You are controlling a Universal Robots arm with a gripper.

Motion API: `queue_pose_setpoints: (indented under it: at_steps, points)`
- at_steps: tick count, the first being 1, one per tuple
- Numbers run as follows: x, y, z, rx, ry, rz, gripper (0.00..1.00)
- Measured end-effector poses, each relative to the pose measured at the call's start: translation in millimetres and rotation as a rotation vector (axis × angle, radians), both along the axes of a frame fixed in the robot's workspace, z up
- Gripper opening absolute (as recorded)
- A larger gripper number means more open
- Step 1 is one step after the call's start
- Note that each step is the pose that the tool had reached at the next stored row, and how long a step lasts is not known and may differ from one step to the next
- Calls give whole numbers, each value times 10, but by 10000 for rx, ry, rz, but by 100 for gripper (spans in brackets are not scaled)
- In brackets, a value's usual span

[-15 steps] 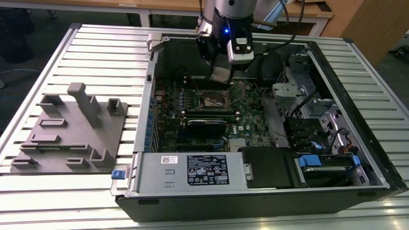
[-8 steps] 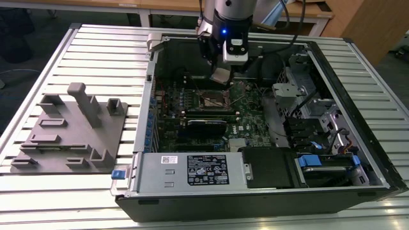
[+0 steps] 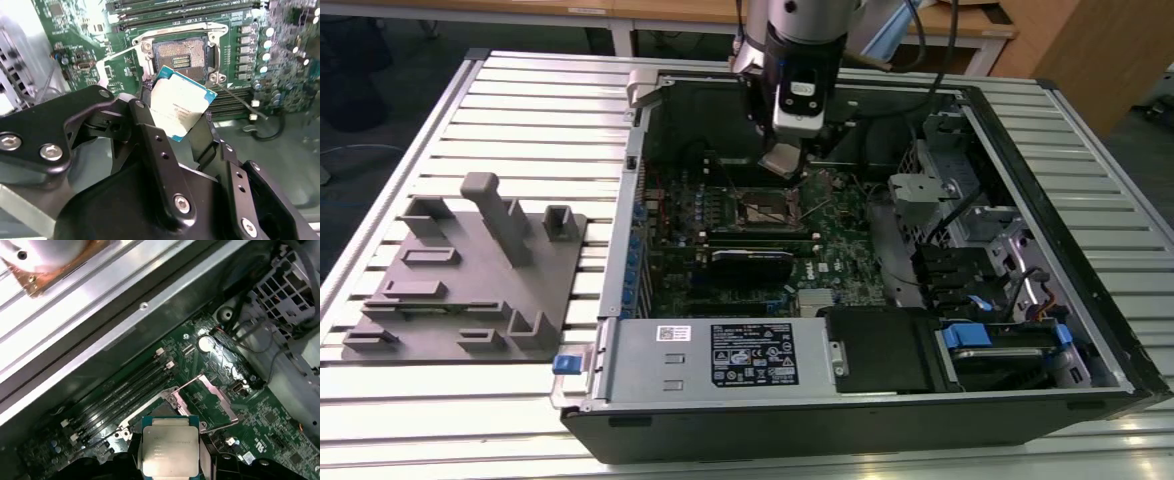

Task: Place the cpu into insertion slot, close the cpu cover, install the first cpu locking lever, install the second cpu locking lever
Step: 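Place the cpu into insertion slot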

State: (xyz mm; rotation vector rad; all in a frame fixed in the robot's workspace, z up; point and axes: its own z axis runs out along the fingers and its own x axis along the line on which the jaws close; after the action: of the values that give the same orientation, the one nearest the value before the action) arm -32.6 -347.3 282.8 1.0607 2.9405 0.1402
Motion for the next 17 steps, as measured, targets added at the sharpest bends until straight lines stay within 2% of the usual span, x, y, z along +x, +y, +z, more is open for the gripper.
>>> queue_pose_setpoints:
  at_steps: [17]
  points:
    - [0,0,-56,0,0,-3090,54]
